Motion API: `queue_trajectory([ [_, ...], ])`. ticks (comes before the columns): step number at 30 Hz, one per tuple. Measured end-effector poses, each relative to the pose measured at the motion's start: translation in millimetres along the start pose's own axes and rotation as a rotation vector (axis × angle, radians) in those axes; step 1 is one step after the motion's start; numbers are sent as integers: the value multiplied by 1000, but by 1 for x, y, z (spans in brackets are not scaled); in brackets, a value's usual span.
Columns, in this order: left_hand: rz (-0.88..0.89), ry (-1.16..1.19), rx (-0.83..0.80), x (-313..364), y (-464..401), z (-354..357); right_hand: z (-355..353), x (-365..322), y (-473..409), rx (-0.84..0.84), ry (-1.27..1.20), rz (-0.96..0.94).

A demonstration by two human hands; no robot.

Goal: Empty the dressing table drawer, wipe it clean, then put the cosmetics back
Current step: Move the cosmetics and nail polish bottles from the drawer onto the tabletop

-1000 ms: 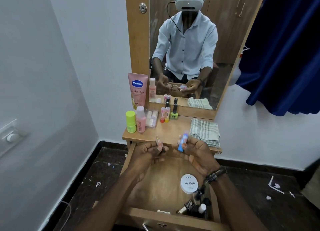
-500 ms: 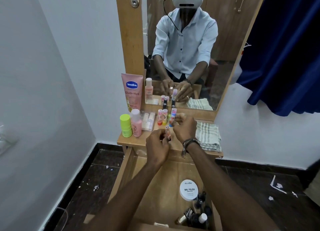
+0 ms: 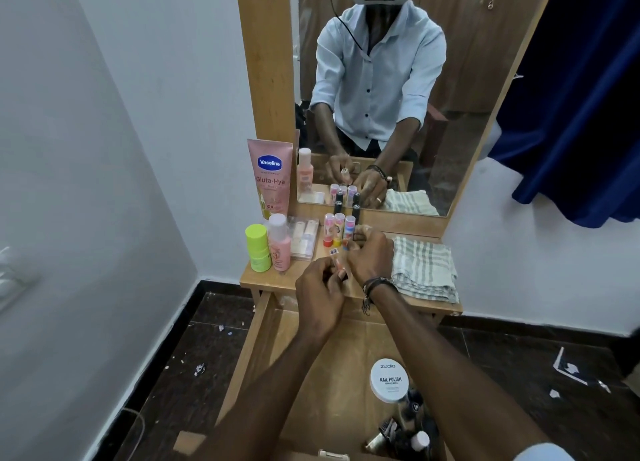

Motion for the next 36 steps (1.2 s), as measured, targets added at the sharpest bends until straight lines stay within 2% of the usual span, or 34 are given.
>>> queue_trajectory([
  [10,43,-42,11,-2,0,2,0,2,-2,-20,58,7],
  [15,43,-125,-5,5,-6,3,-23,10,11,-31,38,-2],
  [17,26,-178,-13,6,-9,3,-31,13,19,-102,16,-56],
  [21,-21,-198,-35,10,-13,4,-28,14,29,-397,-29,-173],
  [23,-52,-214,-51,10,-14,4,-26,13,30,-434,-7,-209],
  [28,-82,-275,-136,8,-17,6,-25,12,27,-338,33,-206],
  [31,-101,-252,-128,2,-18,7,-21,11,23,-306,84,-175],
  [36,-149,-123,-72,-5,-18,5,-30,5,4,-59,152,-28],
])
Point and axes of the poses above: each hand's wrist, its own y-axis away from the middle knuckle, its own z-axis out of the palm, x = y × z, the point moved 6 cm from there along -y, towards the middle knuckle, and after that the axes turned 10 degrees about z, right-handed, at the moved point
